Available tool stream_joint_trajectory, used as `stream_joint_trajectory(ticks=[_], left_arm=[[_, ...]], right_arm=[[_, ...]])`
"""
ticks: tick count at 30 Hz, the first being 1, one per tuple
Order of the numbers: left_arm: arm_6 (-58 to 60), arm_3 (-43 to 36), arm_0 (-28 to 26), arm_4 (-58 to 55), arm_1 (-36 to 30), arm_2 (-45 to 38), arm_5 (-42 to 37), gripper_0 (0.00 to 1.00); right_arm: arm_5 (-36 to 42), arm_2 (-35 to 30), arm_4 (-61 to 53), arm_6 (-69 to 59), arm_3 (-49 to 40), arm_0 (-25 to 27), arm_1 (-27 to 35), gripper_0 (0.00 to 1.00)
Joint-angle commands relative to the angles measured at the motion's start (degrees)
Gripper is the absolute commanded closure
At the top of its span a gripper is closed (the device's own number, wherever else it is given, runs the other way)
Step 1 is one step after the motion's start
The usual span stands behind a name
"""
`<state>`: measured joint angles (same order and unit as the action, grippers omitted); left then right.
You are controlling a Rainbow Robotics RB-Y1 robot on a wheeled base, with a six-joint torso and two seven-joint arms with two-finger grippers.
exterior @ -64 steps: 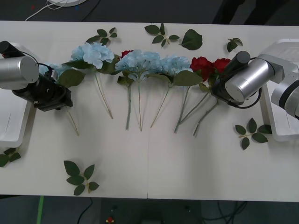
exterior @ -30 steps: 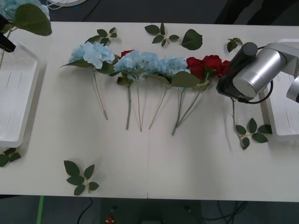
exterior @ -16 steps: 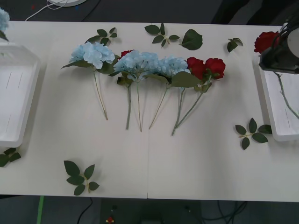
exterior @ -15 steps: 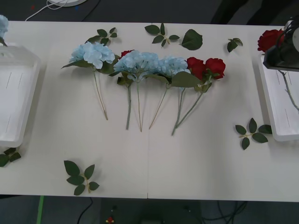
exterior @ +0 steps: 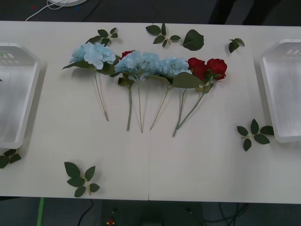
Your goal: Place the red flowers into the right box and the blue flowers into the left box. If a person shows an open palm, hand one flower to the person first, then continue sorting.
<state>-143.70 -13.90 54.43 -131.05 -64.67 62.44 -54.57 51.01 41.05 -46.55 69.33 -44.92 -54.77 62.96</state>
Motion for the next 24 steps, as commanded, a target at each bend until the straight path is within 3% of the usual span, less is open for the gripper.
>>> stream_joint_trajectory(ticks=[1,5,7,8,10,11,12,13,14,15,24], left_arm=[[-4.6,0.9,-0.2,-1.1,1.1,-0.6,1.4,1.00],[-4.7,0.9,-1.0,-2.1,3.0,-0.6,3.9,0.97],[-5.2,0.9,-1.5,-2.6,3.9,-0.6,6.2,0.78],[-5.4,0.8,-1.8,-2.7,4.4,-0.6,7.5,0.62],[-5.7,0.6,-2.7,-3.8,5.4,-0.6,10.8,0.08],[-6.0,0.5,-3.4,-4.9,5.9,-0.6,12.5,0.00],[-7.0,0.3,-3.6,-5.8,6.0,-0.6,13.4,0.00],[-8.3,0.2,-4.0,-6.8,6.2,-0.6,13.9,0.00],[-9.4,0.2,-4.2,-7.9,6.3,-0.6,14.1,0.00],[-10.5,0.2,-4.3,-8.7,6.3,-0.6,14.0,0.00],[-11.3,0.3,-4.2,-9.8,6.3,-1.0,13.4,0.00]], right_arm=[[-4.5,-1.1,0.7,4.4,5.6,-2.3,1.6,1.00],[-7.1,-1.1,1.2,4.6,8.3,-2.3,1.1,1.00],[-8.1,-1.1,1.6,4.5,9.1,-2.3,0.9,1.00],[-8.5,-1.1,1.6,4.3,9.7,-2.3,0.7,1.00],[-9.6,-1.2,2.2,4.2,10.9,-2.3,0.0,1.00],[-10.2,-1.1,2.7,4.0,11.4,-2.4,-0.4,1.00],[-10.6,-1.1,3.0,3.8,11.5,-2.3,-0.6,0.98],[-10.8,-1.1,3.2,3.6,11.7,-2.4,-0.7,0.73],[-10.8,-1.1,3.3,3.4,11.7,-2.4,-0.8,0.23],[-10.8,-1.1,3.4,3.3,11.7,-2.4,-0.8,0.00],[-9.1,-1.1,1.6,3.2,9.6,-2.4,-0.6,0.00]])
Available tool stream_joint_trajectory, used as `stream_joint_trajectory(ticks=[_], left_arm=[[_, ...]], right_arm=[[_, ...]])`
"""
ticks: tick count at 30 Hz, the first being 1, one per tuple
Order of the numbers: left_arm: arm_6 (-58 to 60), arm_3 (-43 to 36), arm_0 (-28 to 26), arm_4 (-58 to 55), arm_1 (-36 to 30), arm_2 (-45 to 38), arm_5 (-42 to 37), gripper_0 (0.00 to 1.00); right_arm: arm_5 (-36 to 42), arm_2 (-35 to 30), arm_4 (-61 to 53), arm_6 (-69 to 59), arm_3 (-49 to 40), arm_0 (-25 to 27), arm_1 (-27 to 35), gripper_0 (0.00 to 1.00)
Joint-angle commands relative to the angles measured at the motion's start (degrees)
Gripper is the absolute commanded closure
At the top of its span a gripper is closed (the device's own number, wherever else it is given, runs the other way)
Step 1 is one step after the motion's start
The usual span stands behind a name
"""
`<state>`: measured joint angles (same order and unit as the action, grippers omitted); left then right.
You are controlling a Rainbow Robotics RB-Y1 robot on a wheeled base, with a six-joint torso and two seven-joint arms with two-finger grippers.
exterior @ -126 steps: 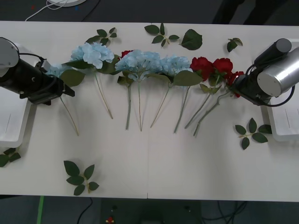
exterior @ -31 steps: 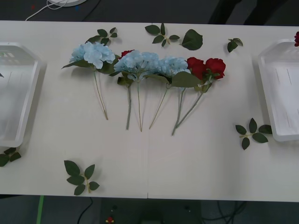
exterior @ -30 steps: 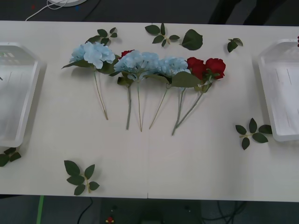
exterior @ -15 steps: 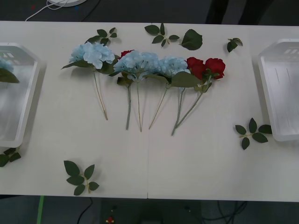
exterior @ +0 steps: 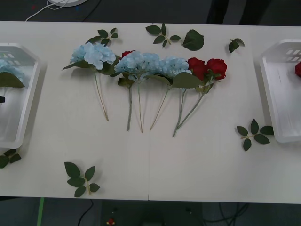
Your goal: Place the red flowers into the right box and the blue flowers into the left box. If a person shows an open palm, hand one flower to the person first, then continue sorting.
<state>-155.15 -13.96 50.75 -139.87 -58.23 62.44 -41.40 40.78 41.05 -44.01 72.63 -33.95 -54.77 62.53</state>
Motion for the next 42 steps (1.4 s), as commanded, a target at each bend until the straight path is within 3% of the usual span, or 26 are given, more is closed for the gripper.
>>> stream_joint_trajectory(ticks=[1,7,17,23,28,33,42], left_arm=[[0.2,0.3,-0.2,-0.9,-0.1,-1.4,0.3,0.00],[0.2,1.0,3.0,0.3,-0.6,-2.1,-3.5,0.00],[6.9,6.1,16.2,5.9,-3.1,-2.1,-27.2,0.00],[16.2,2.6,21.1,5.1,-3.0,-2.2,-34.3,0.00],[28.5,-6.8,21.1,3.0,-2.9,-2.2,-34.8,0.00],[42.2,-12.4,21.1,4.2,-2.1,-2.2,-34.5,0.00],[70.1,-29.4,22.3,25.9,-0.5,-2.2,-24.1,0.00]], right_arm=[[2.5,-1.1,-2.0,-0.2,-2.6,-2.4,0.0,0.00],[9.0,-1.1,-10.0,-1.2,-10.8,-1.5,2.5,0.00],[17.8,-2.7,-16.5,-15.9,-31.1,3.1,4.4,0.00],[22.5,-2.7,-15.8,-27.7,-43.4,4.7,4.3,0.00],[26.3,-2.6,-11.9,-36.4,-52.2,5.6,1.4,0.00],[28.0,-2.6,-7.1,-39.2,-54.7,5.6,-3.7,0.00],[28.0,-2.2,-0.1,-37.7,-48.4,4.2,-14.9,0.00]])
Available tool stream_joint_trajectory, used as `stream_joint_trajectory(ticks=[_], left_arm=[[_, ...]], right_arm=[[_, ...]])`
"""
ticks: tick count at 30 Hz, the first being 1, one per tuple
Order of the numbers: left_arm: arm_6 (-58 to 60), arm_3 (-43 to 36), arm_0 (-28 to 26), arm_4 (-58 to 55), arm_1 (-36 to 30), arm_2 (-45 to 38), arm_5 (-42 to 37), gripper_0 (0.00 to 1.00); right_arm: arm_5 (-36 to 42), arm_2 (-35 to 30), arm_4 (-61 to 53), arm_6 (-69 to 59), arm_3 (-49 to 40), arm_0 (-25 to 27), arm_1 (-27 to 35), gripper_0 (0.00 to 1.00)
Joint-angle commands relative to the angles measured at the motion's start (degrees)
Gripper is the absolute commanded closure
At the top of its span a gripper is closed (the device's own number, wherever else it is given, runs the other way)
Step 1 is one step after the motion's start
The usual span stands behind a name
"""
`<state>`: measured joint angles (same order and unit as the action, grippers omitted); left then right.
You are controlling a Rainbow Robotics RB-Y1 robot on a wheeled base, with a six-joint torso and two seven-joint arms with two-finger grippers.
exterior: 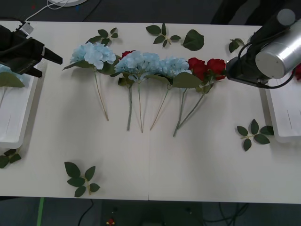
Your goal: Place the red flowers into the right box and the blue flowers into the left box. If a person shows an open palm, hand one flower to the person first, then continue sorting.
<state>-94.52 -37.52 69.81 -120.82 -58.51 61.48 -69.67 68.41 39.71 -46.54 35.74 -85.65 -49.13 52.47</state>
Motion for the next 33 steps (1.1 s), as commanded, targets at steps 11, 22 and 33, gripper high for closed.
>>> stream_joint_trajectory(ticks=[11,22,33], left_arm=[[33.0,-12.1,5.1,28.8,10.7,0.4,9.9,0.00],[43.5,-9.1,5.1,41.9,19.8,9.0,15.4,0.00],[45.3,-6.3,0.5,51.5,24.1,9.3,21.9,0.00]], right_arm=[[-2.1,3.6,6.6,-0.2,16.5,-7.3,-14.9,0.00],[-7.1,6.5,9.5,-0.1,28.6,-11.3,-21.4,0.00],[-10.0,10.0,10.6,-0.9,31.2,-11.5,-23.0,0.48]])
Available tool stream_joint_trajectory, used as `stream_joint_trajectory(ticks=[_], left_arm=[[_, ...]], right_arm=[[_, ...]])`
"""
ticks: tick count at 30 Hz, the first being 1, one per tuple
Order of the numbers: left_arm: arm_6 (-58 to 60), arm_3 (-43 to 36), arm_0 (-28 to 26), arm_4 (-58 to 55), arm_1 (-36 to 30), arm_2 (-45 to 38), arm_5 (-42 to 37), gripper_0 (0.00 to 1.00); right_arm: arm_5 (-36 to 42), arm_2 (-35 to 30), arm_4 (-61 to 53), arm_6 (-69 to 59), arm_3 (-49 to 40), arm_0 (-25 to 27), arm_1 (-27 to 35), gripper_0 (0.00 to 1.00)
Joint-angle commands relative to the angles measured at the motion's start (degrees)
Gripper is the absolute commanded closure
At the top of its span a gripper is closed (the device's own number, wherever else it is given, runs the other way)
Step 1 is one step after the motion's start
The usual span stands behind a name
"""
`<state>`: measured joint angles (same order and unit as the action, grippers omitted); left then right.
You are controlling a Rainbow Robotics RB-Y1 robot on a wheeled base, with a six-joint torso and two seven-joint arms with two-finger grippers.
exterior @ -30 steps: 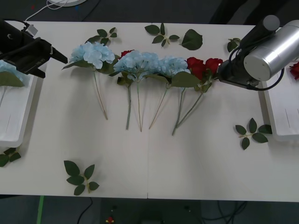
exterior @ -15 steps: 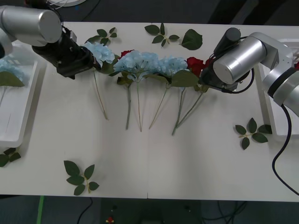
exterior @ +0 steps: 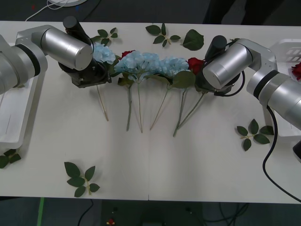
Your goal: Place the red flowers into the right box and the blue flowers into the left box. If a person shows an open palm, hand one flower to the person first, then continue sorting.
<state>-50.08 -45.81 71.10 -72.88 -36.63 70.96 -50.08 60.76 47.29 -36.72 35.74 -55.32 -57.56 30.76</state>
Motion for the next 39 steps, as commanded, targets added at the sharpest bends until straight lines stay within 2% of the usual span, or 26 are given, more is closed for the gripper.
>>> stream_joint_trajectory(ticks=[1,2,3,4,11,21,33,36,39], left_arm=[[0.9,2.5,-1.0,3.8,2.5,-0.3,2.5,0.00],[1.0,3.2,-1.2,4.5,3.0,-0.3,3.2,0.00],[1.0,3.8,-1.5,4.9,3.4,-0.3,3.8,0.00],[1.0,4.1,-1.7,5.2,3.5,-0.3,4.1,0.00],[1.2,6.6,-3.3,7.0,4.6,1.5,7.7,0.00],[1.6,6.5,-3.3,6.9,4.6,2.3,8.2,0.00],[1.5,6.6,-3.3,6.9,4.6,2.3,8.2,0.00],[1.5,6.6,-3.3,6.9,4.6,2.3,8.2,0.00],[1.5,6.6,-3.3,6.9,4.6,2.3,8.2,0.00]], right_arm=[[-2.8,2.6,0.8,-1.0,1.1,-3.1,-1.4,0.59],[-3.8,3.3,0.8,-1.3,1.7,-3.1,-1.6,0.82],[-4.6,3.3,0.8,-1.4,2.2,-3.1,-1.7,0.98],[-4.9,3.3,0.8,-1.4,2.5,-3.1,-1.7,1.00],[-5.8,3.3,0.9,-1.4,3.2,-3.1,-2.2,1.00],[-6.5,3.3,1.0,-0.7,1.2,-3.0,-0.8,1.00],[-8.0,3.3,1.2,0.2,-15.4,-1.9,10.5,1.00],[-12.0,3.2,1.8,0.4,-19.4,-0.8,14.2,1.00],[-19.6,2.9,4.5,0.6,-23.7,1.5,19.3,1.00]])
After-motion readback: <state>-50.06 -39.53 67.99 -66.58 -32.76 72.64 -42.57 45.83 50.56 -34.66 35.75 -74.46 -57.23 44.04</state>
